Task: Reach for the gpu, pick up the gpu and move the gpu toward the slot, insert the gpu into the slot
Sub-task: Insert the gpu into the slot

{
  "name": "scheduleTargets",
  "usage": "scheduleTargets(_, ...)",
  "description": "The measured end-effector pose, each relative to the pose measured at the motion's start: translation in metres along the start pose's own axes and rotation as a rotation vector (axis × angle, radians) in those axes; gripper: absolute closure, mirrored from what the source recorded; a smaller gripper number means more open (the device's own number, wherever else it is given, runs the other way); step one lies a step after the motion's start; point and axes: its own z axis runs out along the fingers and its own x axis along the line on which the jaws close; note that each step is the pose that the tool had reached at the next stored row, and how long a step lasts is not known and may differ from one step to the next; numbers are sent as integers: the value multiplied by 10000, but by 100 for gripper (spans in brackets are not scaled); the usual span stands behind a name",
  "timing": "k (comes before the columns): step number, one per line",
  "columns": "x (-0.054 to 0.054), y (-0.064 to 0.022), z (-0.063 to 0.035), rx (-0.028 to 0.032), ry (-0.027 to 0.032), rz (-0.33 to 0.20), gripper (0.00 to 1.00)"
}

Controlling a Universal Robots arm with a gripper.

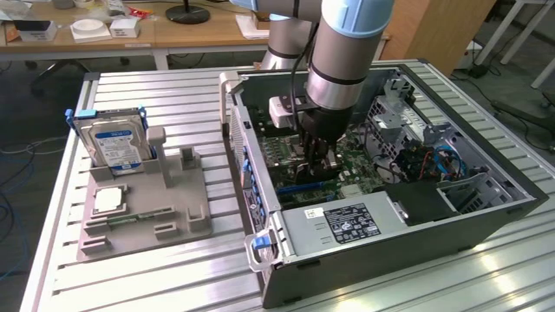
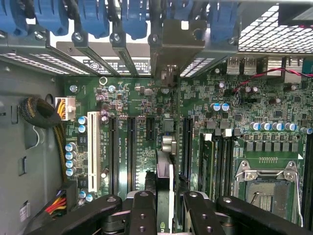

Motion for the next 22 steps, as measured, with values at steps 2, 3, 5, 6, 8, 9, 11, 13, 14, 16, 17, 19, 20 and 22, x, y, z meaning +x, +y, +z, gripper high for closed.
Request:
scheduleTargets(2, 0, 6, 2, 1, -1, 2, 73)
scheduleTargets(3, 0, 6, 2, 0, -1, 1, 73)
scheduleTargets(5, 0, 6, 1, 1, 0, 1, 73)
scheduleTargets(6, 0, 7, 1, 0, 0, 1, 73)
scheduleTargets(8, 0, 9, 3, 0, 0, 0, 73)
scheduleTargets(9, 0, 10, 2, -1, 1, 0, 73)
scheduleTargets(11, 0, 11, 4, 0, 1, -1, 73)
scheduleTargets(13, 0, 16, 6, 0, 0, 1, 73)
scheduleTargets(14, -1, 16, 6, 0, -1, 1, 73)
scheduleTargets(16, -1, 15, 6, 0, 0, 1, 73)
scheduleTargets(17, -1, 15, 9, 0, 0, 0, 73)
scheduleTargets(19, -3, 14, 21, 0, -1, -1, 73)
scheduleTargets(20, -3, 15, 21, 0, 0, -1, 73)
scheduleTargets(22, -3, 15, 22, 0, 1, 0, 73)
